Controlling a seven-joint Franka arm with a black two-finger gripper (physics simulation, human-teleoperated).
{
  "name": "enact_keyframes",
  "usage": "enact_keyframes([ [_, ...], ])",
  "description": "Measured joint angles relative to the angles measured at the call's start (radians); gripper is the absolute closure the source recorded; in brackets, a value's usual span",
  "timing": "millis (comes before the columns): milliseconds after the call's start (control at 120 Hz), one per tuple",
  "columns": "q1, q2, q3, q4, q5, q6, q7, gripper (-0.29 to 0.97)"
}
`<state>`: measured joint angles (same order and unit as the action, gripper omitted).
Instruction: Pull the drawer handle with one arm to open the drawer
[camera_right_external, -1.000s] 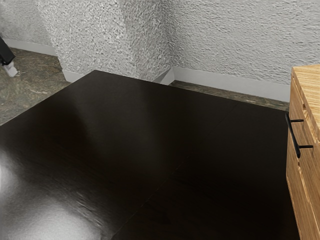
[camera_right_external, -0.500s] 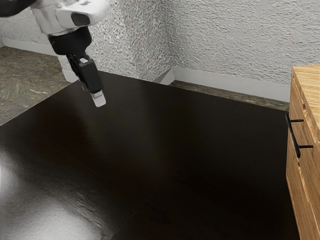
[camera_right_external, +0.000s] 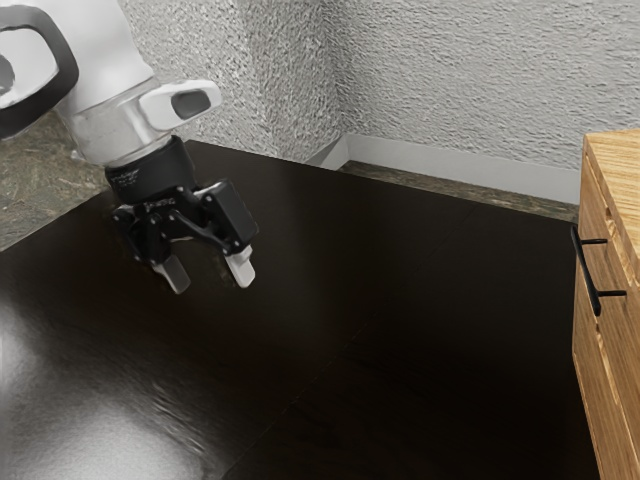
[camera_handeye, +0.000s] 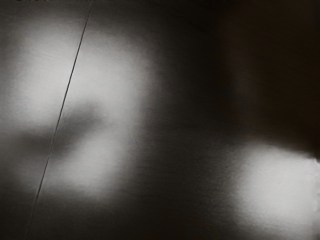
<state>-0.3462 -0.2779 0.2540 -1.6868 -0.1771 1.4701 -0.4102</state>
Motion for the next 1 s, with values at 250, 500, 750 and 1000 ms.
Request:
enact_keyframes([
  [250, -0.004, 0.181, -0.151, 0.182, -0.096, 0.096, -0.265, 0.02],
  [500, -0.007, 0.193, -0.197, 0.131, -0.111, 0.183, -0.428, 0.02],
  [750, 0.063, 0.32, -0.249, 0.286, -0.117, 0.27, -0.51, 0.02],
  [1000, -0.081, 0.353, -0.268, 0.291, -0.121, 0.314, -0.565, 0.02],
])
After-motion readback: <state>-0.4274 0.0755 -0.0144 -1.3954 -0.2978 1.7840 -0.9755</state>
